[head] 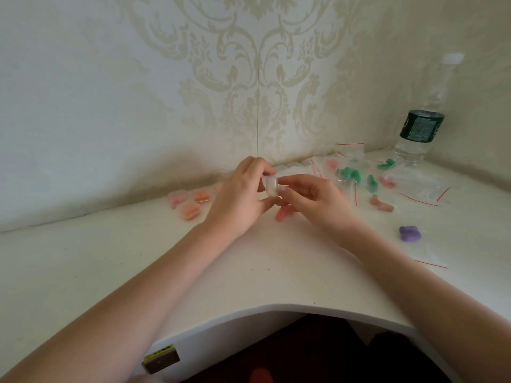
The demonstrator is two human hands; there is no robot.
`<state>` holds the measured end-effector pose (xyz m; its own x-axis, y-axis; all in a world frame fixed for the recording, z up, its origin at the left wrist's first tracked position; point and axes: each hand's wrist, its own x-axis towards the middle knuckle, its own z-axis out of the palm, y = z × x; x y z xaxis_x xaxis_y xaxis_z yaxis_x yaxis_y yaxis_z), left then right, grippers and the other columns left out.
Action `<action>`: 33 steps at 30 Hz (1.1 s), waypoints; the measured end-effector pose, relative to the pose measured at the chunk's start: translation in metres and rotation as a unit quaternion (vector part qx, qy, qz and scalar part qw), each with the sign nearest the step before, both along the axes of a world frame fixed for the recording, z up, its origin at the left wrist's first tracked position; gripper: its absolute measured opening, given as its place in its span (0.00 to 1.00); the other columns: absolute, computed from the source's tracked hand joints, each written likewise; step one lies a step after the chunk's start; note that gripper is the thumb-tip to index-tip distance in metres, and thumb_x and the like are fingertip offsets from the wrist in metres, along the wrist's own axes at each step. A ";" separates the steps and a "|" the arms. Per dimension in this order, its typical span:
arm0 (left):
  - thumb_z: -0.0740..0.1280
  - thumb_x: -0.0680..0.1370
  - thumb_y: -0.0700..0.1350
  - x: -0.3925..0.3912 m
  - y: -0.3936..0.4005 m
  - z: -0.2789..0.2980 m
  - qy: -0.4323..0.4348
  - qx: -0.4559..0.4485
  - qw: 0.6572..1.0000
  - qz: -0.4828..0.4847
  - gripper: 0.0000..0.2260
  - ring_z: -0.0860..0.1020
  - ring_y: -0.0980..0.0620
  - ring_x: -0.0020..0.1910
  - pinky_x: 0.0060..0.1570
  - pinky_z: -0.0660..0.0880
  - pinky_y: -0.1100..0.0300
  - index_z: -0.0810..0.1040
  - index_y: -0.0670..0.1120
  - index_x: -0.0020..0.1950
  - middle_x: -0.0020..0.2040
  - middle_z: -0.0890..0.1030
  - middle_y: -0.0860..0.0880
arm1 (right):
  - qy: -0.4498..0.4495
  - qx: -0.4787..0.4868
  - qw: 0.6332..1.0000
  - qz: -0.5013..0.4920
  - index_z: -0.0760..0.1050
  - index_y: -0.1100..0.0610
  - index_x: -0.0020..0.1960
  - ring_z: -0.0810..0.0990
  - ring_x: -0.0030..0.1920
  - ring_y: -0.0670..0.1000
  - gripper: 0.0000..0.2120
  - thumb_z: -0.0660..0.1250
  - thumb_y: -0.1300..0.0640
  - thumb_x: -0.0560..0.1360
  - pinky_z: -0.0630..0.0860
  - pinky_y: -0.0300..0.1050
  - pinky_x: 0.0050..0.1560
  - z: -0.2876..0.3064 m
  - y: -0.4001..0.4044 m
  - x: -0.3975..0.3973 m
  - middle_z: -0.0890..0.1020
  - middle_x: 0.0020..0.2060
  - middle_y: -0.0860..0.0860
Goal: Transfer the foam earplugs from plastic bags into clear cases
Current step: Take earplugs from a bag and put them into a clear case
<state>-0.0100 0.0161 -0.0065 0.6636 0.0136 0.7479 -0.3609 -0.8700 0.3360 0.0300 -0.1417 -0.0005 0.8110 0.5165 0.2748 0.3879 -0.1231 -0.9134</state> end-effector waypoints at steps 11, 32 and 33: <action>0.80 0.62 0.44 0.002 -0.008 -0.001 0.002 0.026 0.999 -0.024 0.18 0.80 0.46 0.40 0.36 0.78 0.54 0.78 0.39 0.46 0.44 0.78 0.47 | 0.013 -0.009 0.999 -0.043 0.79 0.63 0.51 0.85 0.35 0.55 0.11 0.58 0.66 0.77 0.81 0.50 0.50 0.000 0.003 0.004 0.84 0.36 0.58; 0.66 0.74 0.28 0.004 -0.001 0.004 0.215 -0.597 0.764 -0.118 0.17 0.83 0.51 0.39 0.43 0.81 0.58 0.73 0.40 0.60 0.41 0.77 0.41 | -0.043 -0.037 0.990 -0.130 0.79 0.56 0.51 0.81 0.39 0.44 0.08 0.67 0.52 0.77 0.77 0.40 0.45 -0.002 -0.001 0.016 0.84 0.38 0.49; 0.66 0.75 0.30 0.004 0.001 0.005 0.204 -0.595 0.769 -0.112 0.11 0.83 0.52 0.38 0.42 0.81 0.60 0.75 0.38 0.57 0.41 0.78 0.41 | -0.062 -0.092 0.988 -0.107 0.79 0.52 0.53 0.80 0.42 0.43 0.10 0.67 0.49 0.76 0.75 0.38 0.47 -0.003 -0.001 0.014 0.84 0.38 0.47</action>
<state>-0.0059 0.0171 -0.0018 0.9254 0.3782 0.0243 -0.1111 0.2096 0.9715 0.0436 -0.1428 -0.0038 0.8730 0.3874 0.2965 0.4425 -0.3732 -0.8154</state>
